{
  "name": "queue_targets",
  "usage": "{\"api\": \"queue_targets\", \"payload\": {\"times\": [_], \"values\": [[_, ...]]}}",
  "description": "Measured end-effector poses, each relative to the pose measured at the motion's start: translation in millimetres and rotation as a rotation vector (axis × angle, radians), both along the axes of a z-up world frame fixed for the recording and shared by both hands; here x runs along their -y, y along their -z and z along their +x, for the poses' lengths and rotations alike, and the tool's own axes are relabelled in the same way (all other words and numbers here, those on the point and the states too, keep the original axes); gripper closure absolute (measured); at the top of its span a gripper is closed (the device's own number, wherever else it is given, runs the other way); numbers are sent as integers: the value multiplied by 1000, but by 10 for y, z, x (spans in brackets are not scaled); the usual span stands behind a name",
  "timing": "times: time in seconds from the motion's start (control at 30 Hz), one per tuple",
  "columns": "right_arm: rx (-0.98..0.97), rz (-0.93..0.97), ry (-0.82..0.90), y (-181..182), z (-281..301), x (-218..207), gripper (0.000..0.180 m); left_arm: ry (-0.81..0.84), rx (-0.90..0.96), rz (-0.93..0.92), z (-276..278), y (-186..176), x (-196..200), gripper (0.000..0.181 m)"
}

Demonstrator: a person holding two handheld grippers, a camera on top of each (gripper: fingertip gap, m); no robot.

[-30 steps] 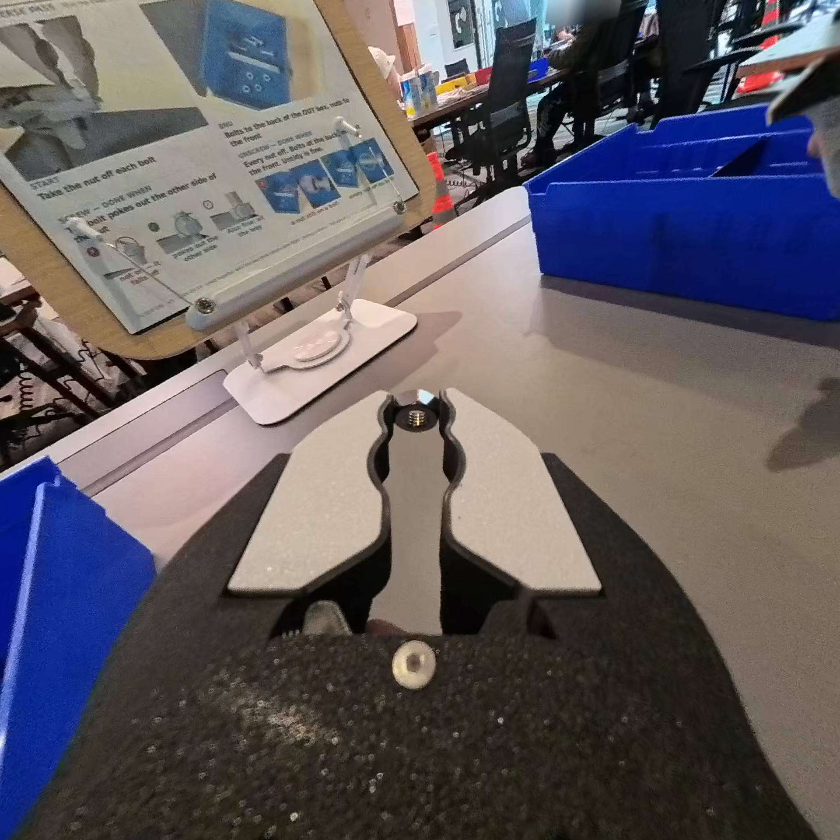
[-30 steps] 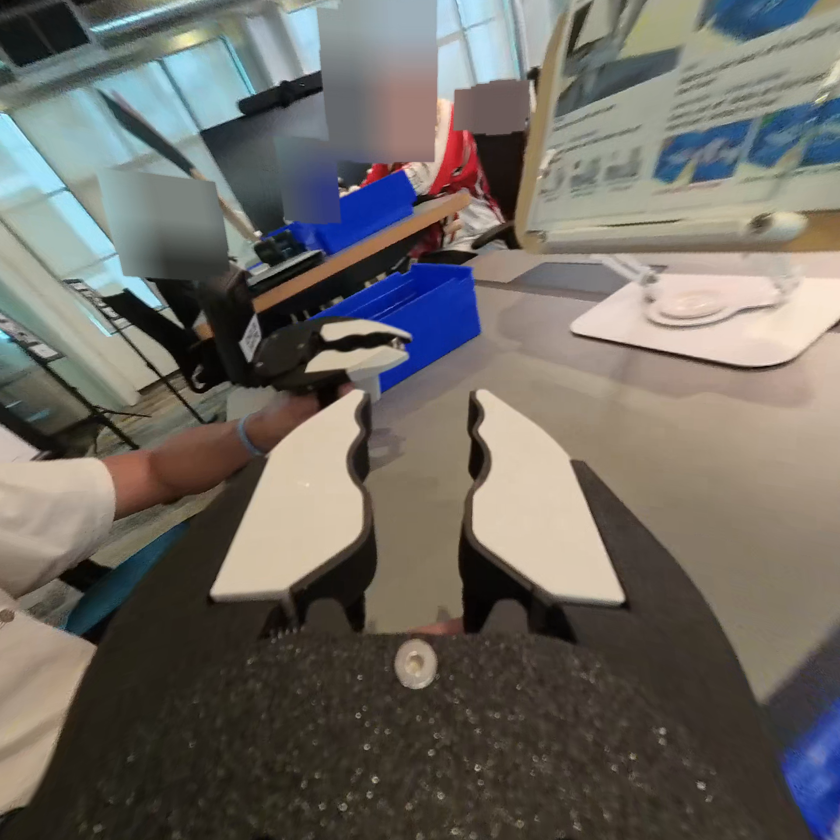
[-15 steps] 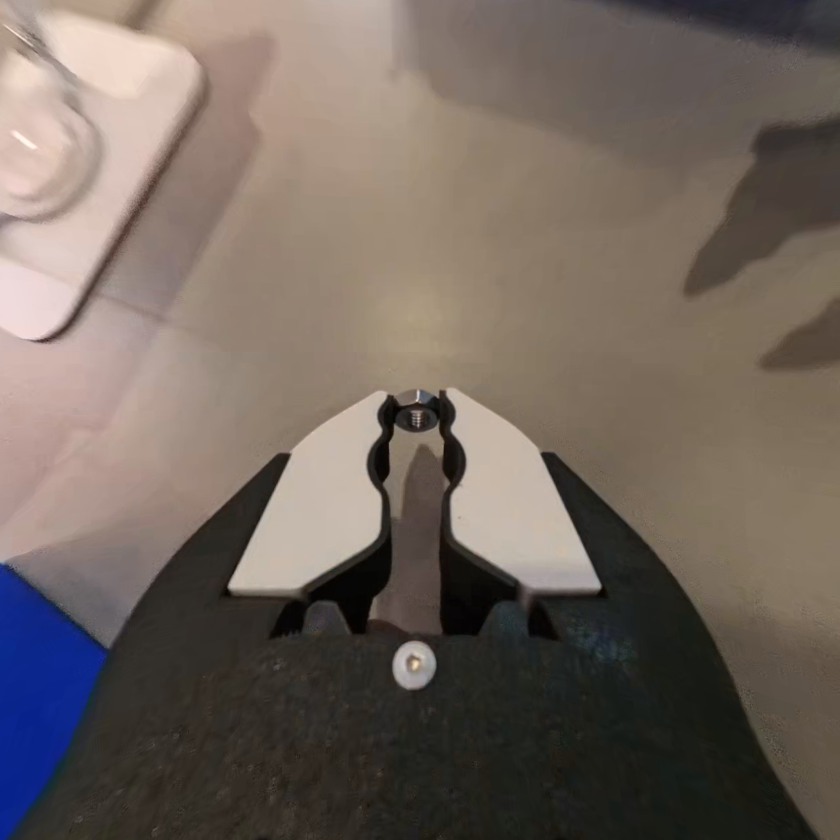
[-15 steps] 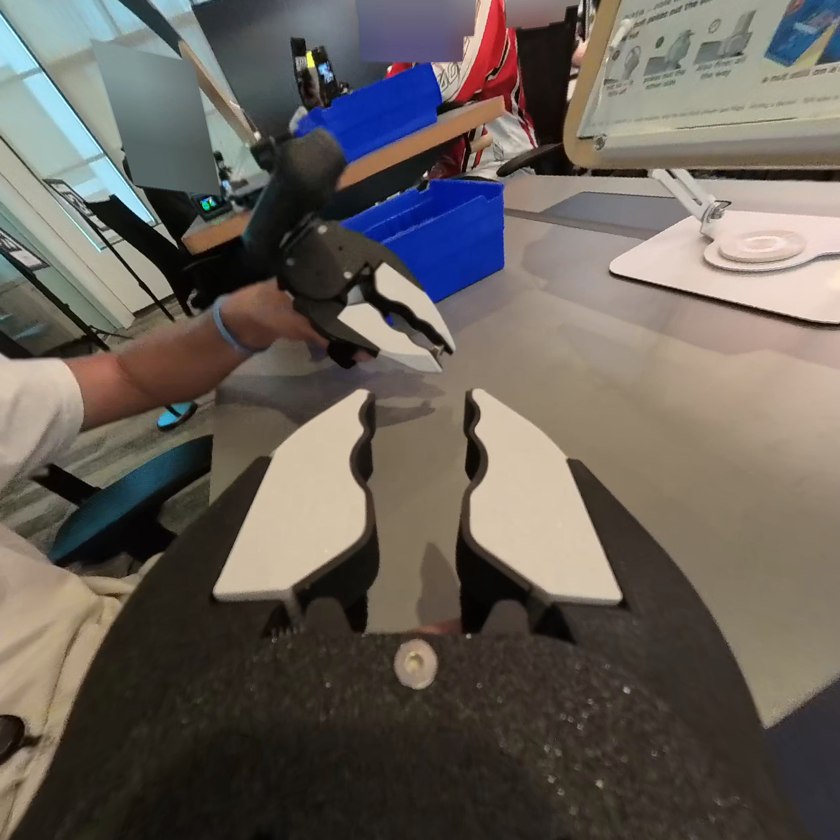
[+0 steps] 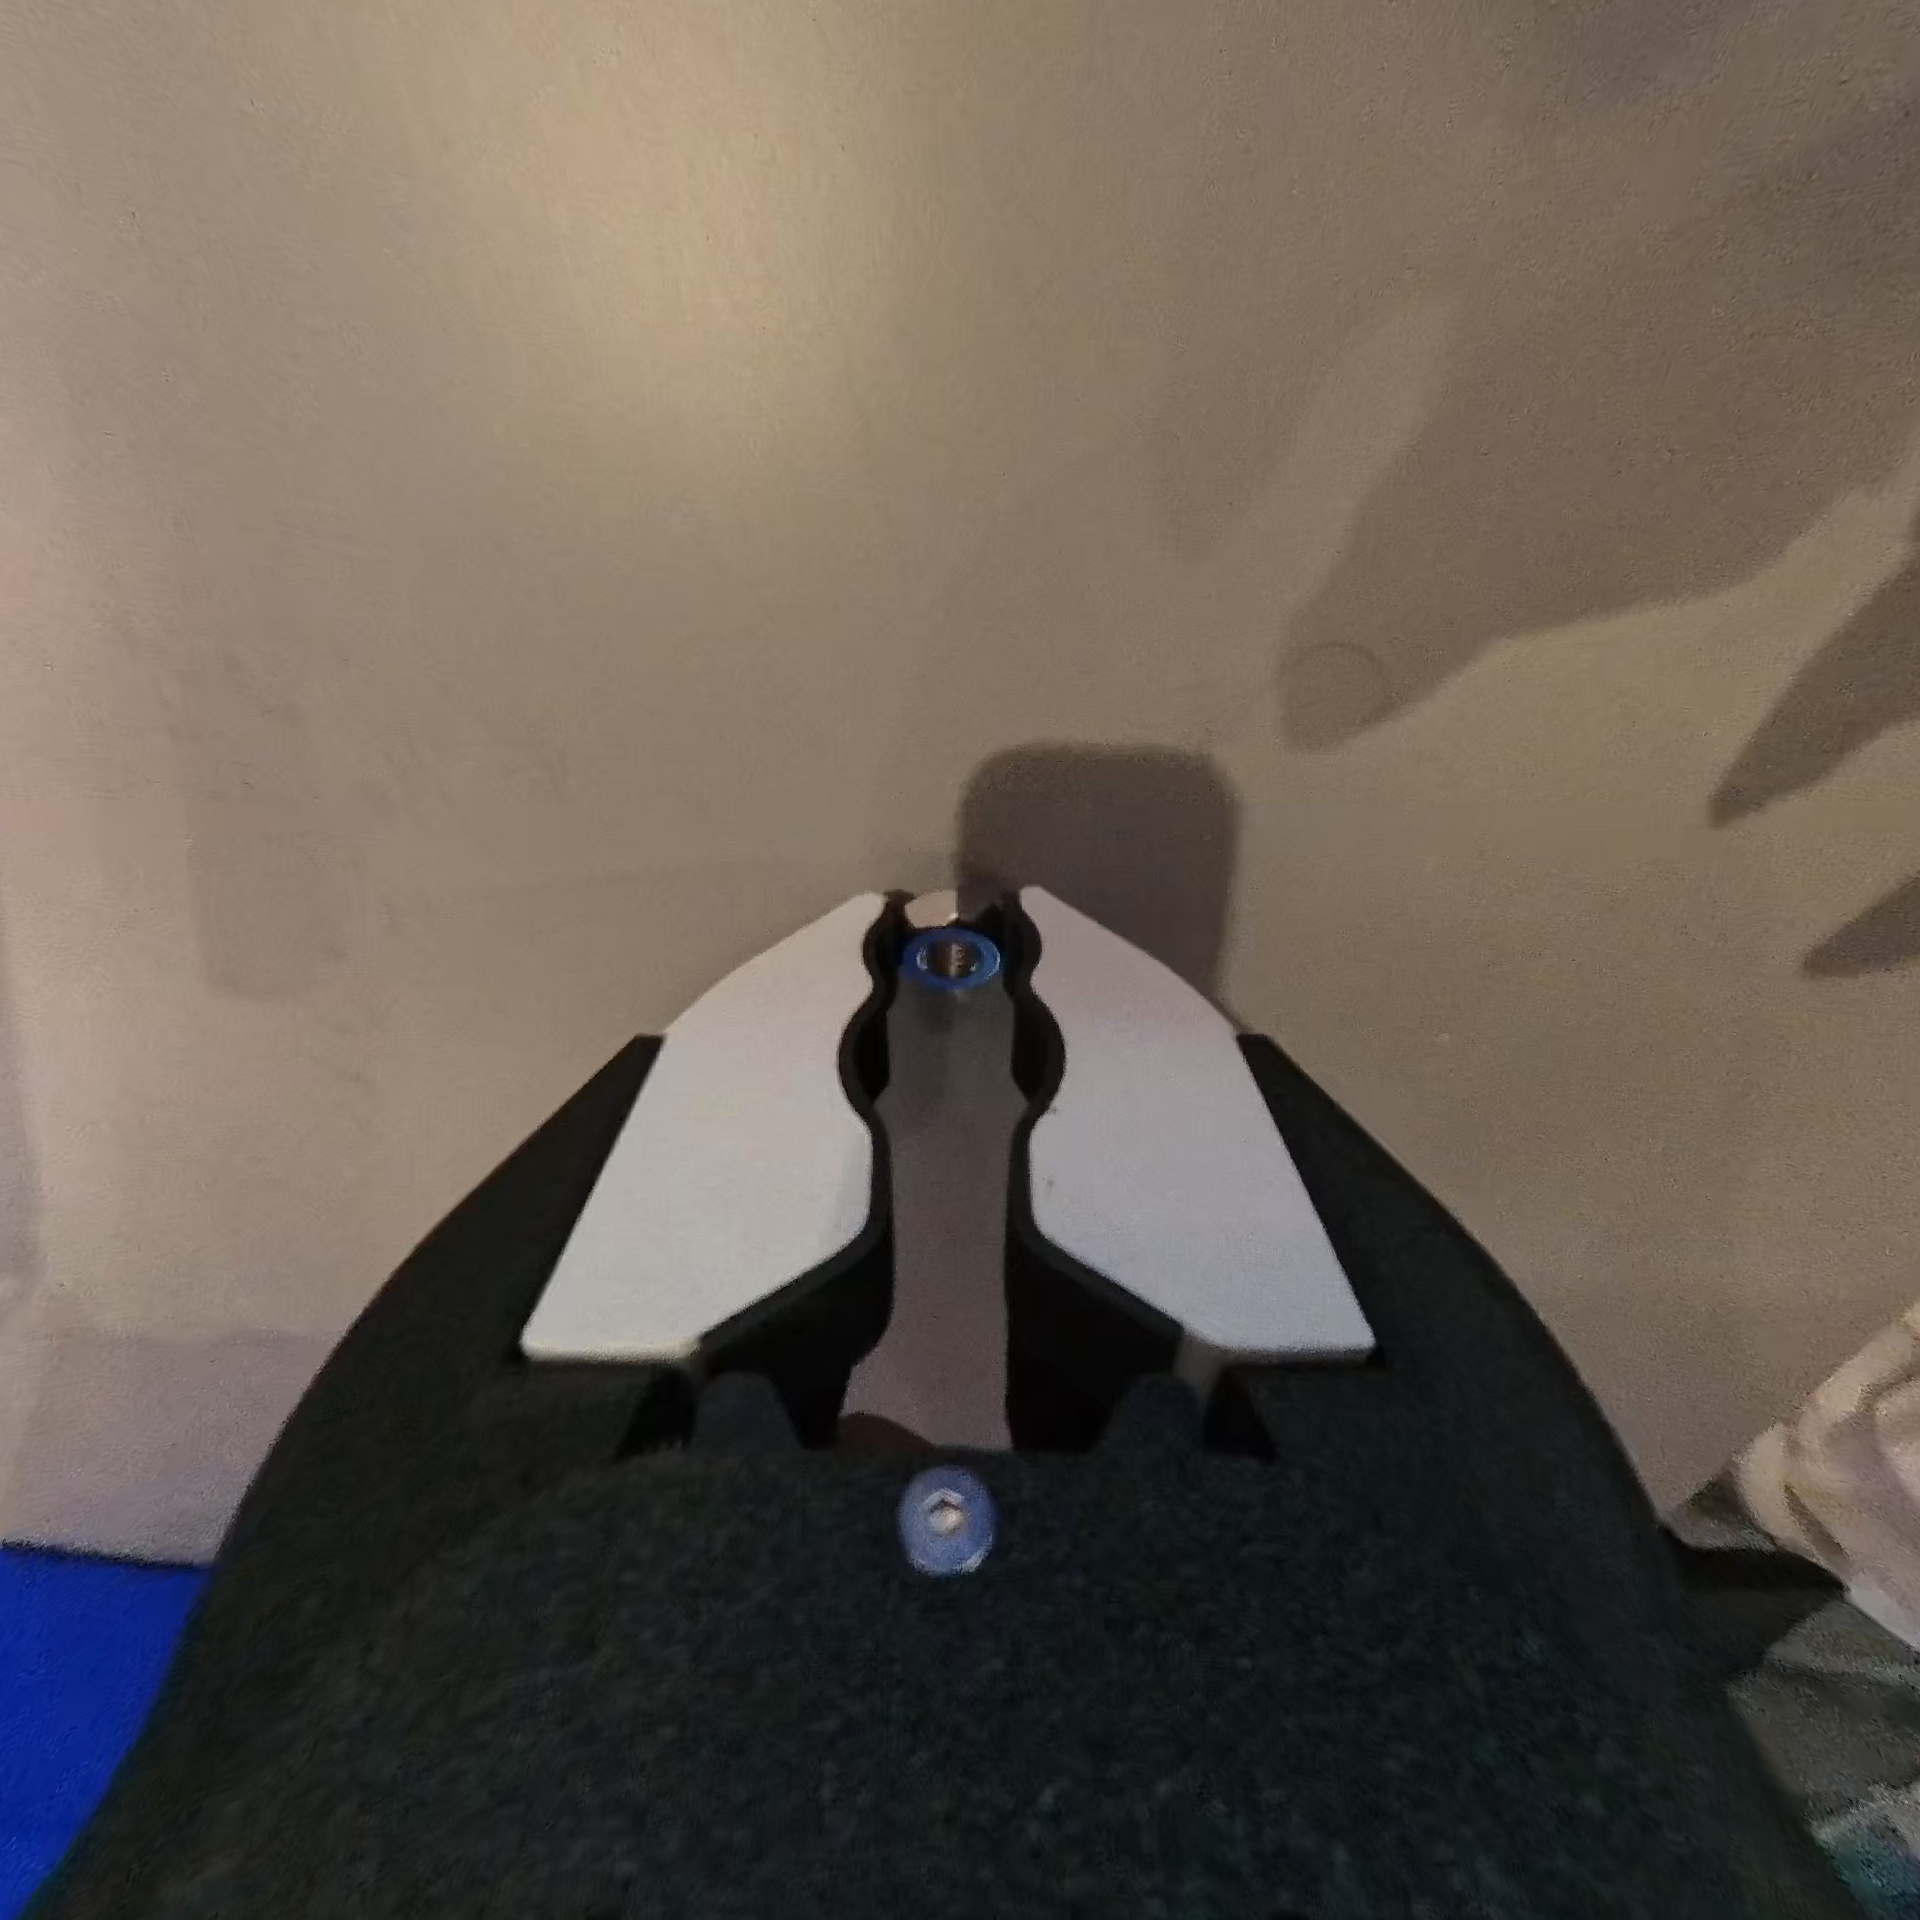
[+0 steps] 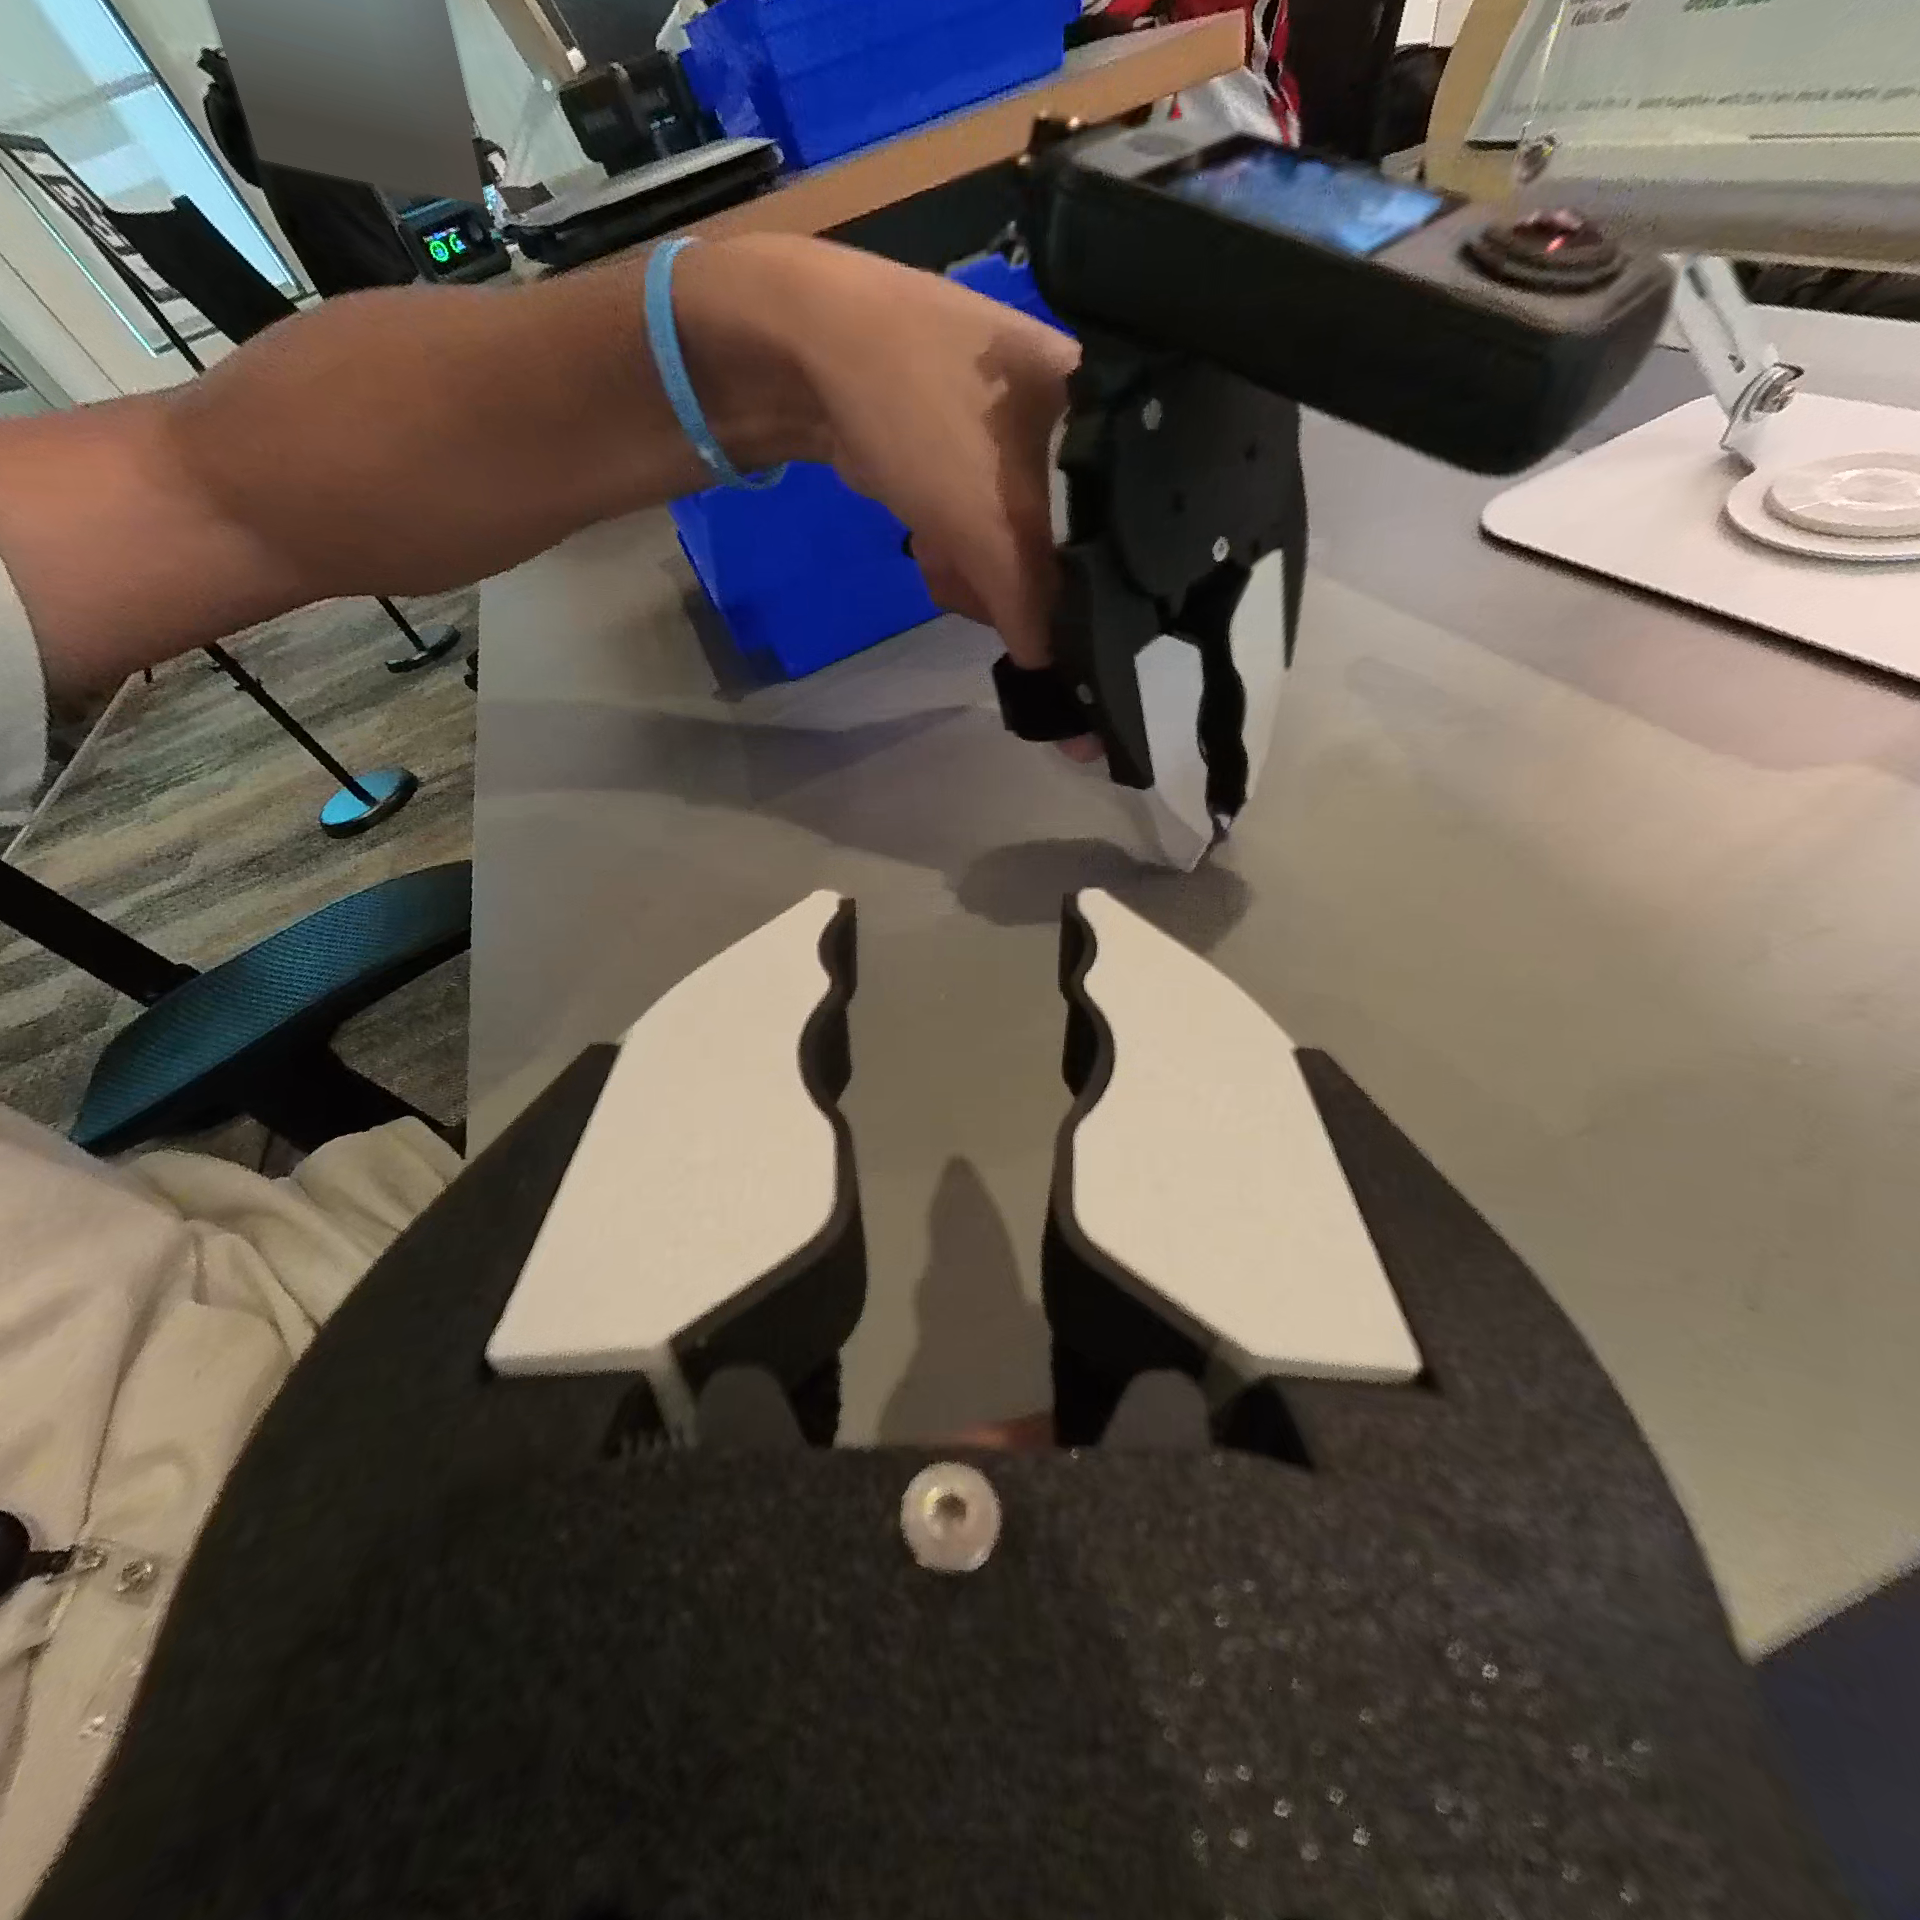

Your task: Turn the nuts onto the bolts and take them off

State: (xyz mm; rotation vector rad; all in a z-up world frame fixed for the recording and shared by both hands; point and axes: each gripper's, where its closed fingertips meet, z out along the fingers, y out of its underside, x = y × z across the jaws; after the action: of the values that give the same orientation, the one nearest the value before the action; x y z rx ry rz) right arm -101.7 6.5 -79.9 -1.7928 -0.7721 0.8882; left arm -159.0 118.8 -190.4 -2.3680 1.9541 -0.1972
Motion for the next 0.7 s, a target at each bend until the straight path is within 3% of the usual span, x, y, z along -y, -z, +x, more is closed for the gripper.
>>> {"api": "queue_targets", "payload": {"times": [0.47, 0.7], "values": [[3, -10, -22, -16, -5, 40, 143, 13, -24, -107, 35, -13, 32, 162], [11, 9, -7, -37, 28, 36, 143, 0, 47, -16, 9, -133, -48, 161]]}}
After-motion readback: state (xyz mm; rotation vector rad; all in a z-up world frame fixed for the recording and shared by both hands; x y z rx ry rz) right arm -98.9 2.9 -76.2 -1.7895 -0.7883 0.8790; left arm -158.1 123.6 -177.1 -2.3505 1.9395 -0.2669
